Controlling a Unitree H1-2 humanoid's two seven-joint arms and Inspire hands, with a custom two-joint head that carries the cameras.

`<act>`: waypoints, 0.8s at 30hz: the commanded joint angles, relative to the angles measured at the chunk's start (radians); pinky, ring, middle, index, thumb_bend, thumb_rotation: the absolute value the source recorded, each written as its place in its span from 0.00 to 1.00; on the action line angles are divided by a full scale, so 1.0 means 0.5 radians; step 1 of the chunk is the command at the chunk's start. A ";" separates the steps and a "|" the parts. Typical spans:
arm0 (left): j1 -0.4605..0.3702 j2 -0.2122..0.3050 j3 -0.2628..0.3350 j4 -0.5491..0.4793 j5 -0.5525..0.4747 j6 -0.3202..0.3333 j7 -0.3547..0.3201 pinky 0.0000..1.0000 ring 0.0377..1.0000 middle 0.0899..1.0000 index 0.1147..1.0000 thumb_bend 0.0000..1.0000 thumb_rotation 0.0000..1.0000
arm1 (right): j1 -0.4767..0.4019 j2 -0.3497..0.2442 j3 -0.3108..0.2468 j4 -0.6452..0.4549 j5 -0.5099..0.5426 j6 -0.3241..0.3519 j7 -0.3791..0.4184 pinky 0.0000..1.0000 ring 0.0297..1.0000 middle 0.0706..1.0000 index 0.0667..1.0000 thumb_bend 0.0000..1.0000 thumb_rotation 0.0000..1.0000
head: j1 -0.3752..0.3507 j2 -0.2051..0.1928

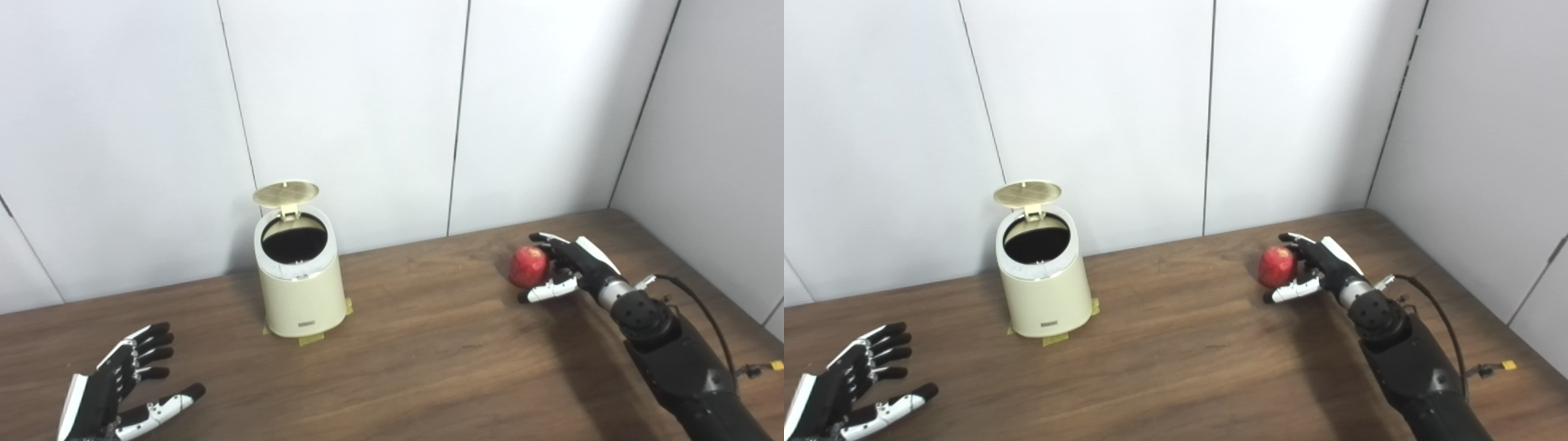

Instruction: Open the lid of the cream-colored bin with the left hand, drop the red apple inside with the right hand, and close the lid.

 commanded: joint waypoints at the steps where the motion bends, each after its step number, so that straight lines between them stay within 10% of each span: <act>1: -0.058 0.021 -0.001 -0.085 -0.010 -0.037 -0.008 0.68 0.74 0.76 0.78 0.77 0.00 | -0.100 -0.013 -0.006 0.002 0.003 -0.114 -0.054 0.84 0.85 0.84 0.87 0.82 0.11 | -0.001 0.002; 11: -0.048 0.020 0.006 -0.098 -0.007 -0.045 -0.025 0.66 0.74 0.76 0.78 0.76 0.00 | -0.169 0.003 0.103 0.281 -0.216 -0.436 -0.374 0.78 0.70 0.61 0.66 0.79 0.02 | 0.009 0.014; 14: -0.041 0.015 0.006 -0.115 0.006 -0.035 -0.019 0.65 0.73 0.75 0.77 0.76 0.00 | -0.197 -0.008 0.161 0.400 -0.324 -0.541 -0.517 0.60 0.57 0.49 0.47 0.55 0.01 | 0.010 0.018; 24: -0.042 0.028 0.007 -0.094 -0.008 -0.049 -0.041 0.68 0.75 0.76 0.78 0.72 0.00 | -0.192 -0.098 0.308 0.449 -0.548 -0.630 -0.670 0.38 0.40 0.44 0.47 0.52 0.00 | 0.014 0.031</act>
